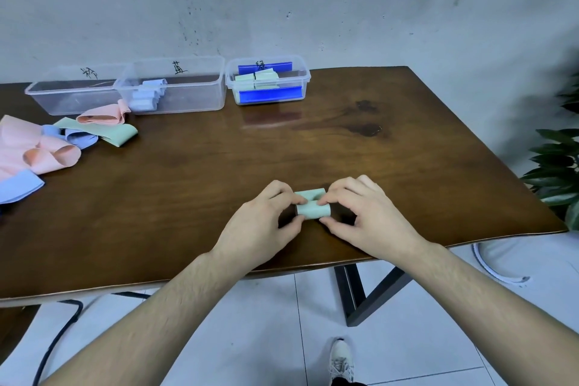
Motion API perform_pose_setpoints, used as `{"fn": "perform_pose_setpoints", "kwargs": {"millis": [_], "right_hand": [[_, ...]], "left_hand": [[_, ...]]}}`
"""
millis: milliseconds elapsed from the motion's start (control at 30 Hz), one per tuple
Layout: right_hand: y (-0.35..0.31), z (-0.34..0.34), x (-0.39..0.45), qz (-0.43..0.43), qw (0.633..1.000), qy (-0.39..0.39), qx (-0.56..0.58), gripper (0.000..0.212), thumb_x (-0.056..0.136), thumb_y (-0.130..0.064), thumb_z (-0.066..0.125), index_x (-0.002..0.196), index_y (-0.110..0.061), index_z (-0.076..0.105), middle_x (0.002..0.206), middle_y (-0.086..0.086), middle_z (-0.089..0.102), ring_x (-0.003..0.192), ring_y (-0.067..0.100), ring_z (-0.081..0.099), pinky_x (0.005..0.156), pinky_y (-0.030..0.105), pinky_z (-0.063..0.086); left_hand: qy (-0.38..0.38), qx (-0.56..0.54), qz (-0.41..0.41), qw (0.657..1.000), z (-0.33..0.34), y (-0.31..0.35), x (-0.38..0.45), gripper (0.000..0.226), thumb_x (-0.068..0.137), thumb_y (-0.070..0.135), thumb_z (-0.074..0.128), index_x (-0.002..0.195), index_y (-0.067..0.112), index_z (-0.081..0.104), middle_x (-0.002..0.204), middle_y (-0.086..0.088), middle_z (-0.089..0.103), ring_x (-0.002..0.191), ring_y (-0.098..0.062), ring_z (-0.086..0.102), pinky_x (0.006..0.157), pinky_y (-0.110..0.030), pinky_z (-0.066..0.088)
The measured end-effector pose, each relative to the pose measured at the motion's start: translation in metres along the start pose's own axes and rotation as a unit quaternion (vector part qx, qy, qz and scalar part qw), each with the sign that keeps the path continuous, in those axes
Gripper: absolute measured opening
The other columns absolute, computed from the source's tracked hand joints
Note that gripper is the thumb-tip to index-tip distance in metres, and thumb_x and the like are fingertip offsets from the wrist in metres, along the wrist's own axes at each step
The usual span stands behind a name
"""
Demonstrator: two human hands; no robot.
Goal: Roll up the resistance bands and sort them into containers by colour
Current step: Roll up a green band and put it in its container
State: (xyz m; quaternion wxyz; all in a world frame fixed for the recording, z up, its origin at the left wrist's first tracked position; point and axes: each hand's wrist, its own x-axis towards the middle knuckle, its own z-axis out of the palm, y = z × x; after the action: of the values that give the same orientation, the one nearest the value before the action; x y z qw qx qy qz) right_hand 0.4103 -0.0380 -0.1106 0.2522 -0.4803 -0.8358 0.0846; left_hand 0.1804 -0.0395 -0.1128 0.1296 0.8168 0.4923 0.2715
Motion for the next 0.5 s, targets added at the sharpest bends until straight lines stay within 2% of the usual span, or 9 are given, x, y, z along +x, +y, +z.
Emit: {"fn": "perform_pose_setpoints", "kwargs": {"millis": [100, 233, 367, 500], "right_hand": [[0.001, 0.003, 0.001, 0.002, 1.000, 0.012, -0.013, 0.029, 0.088, -0.035, 0.074, 0.115, -0.032, 0.067, 0.114, -0.019, 0.058, 0.100, 0.008, 0.043, 0.089, 0.036, 0.044], [0.002, 0.005, 0.006, 0.016, 1.000, 0.005, -0.010, 0.030, 0.088, -0.035, 0.073, 0.117, -0.030, 0.066, 0.114, -0.018, 0.059, 0.102, 0.009, 0.044, 0.091, 0.038, 0.045], [0.003, 0.006, 0.011, 0.026, 1.000, 0.004, -0.016, 0.033, 0.089, -0.038, 0.070, 0.121, -0.031, 0.067, 0.115, -0.018, 0.059, 0.105, 0.007, 0.042, 0.093, 0.039, 0.044], [0.003, 0.003, 0.014, 0.024, 0.999, -0.006, -0.031, 0.039, 0.092, -0.041, 0.066, 0.130, -0.040, 0.059, 0.122, -0.023, 0.053, 0.111, 0.008, 0.040, 0.095, 0.035, 0.039]], "left_hand": [[0.002, 0.004, -0.017, 1.000, 0.001, 0.001, 0.001, 0.028, 0.093, 0.036, 0.063, 0.120, 0.028, 0.066, 0.110, 0.020, 0.045, 0.063, -0.013, 0.054, 0.063, -0.031, 0.052], [0.023, 0.006, 0.008, 1.000, -0.001, 0.003, 0.003, 0.029, 0.092, 0.031, 0.065, 0.120, 0.028, 0.064, 0.114, 0.021, 0.047, 0.061, -0.011, 0.052, 0.058, -0.021, 0.048], [0.007, 0.015, 0.020, 1.000, 0.000, 0.000, 0.006, 0.027, 0.089, 0.029, 0.069, 0.116, 0.027, 0.066, 0.116, 0.019, 0.055, 0.065, 0.006, 0.050, 0.058, -0.009, 0.037], [0.011, 0.051, 0.018, 0.998, 0.001, -0.004, 0.010, 0.031, 0.089, 0.033, 0.069, 0.119, 0.028, 0.065, 0.117, 0.019, 0.058, 0.063, -0.003, 0.044, 0.057, -0.011, 0.038]]}}
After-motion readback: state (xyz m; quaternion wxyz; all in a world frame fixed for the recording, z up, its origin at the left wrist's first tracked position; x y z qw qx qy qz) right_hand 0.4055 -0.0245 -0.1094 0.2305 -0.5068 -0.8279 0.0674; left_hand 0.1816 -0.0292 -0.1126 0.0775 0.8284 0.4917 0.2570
